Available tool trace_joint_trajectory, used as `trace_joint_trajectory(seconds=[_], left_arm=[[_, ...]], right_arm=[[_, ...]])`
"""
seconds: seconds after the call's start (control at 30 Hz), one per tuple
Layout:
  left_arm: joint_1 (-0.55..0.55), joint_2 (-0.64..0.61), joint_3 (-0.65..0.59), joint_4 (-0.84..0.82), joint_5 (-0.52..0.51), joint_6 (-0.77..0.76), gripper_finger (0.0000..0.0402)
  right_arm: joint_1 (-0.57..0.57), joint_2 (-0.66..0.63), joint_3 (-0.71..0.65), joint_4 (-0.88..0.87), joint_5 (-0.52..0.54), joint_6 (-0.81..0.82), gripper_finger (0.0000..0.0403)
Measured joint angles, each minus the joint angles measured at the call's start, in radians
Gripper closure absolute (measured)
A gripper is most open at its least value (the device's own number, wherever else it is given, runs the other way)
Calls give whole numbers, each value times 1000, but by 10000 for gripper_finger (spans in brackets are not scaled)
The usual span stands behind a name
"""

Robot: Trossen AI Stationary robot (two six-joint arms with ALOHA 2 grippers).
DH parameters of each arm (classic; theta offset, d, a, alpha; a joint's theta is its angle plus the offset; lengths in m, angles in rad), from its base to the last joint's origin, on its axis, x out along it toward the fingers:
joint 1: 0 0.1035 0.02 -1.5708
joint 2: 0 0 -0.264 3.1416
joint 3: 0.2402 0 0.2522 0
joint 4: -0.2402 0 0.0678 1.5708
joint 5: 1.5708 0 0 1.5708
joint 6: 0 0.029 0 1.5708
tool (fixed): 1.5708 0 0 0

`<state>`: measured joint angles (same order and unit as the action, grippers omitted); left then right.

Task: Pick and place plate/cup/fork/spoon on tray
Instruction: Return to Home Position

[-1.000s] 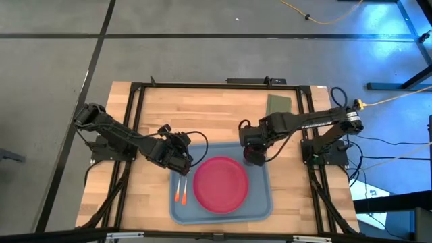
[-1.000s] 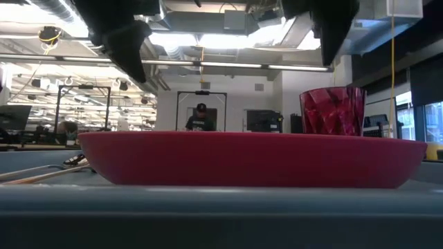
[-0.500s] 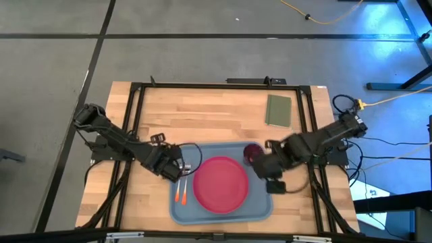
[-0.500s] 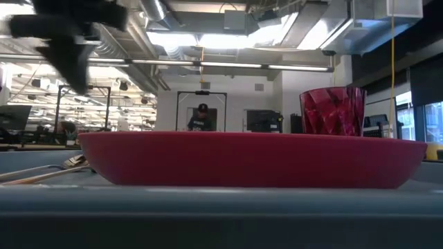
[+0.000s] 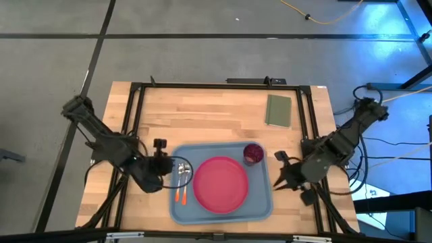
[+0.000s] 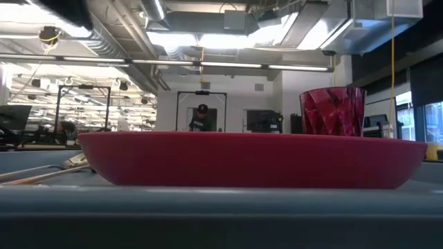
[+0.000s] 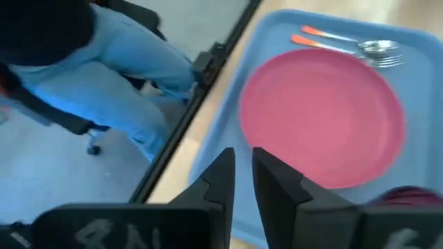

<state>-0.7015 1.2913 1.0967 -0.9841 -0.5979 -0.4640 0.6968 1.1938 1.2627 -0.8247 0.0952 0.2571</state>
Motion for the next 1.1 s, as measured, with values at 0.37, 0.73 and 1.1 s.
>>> trace_joint_trajectory(seconds=[0.37, 0.73, 1.1], left_arm=[[159, -531, -574, 732, 470, 264, 335], [353, -883, -950, 1175, 553, 208, 335], [527, -1041, -1088, 1270, 576, 203, 335]], right_arm=[[1, -482, -705, 632, -40, 11, 346], [1, -818, -993, 877, -32, -106, 346], [0, -1191, -1066, 737, 28, -206, 346]])
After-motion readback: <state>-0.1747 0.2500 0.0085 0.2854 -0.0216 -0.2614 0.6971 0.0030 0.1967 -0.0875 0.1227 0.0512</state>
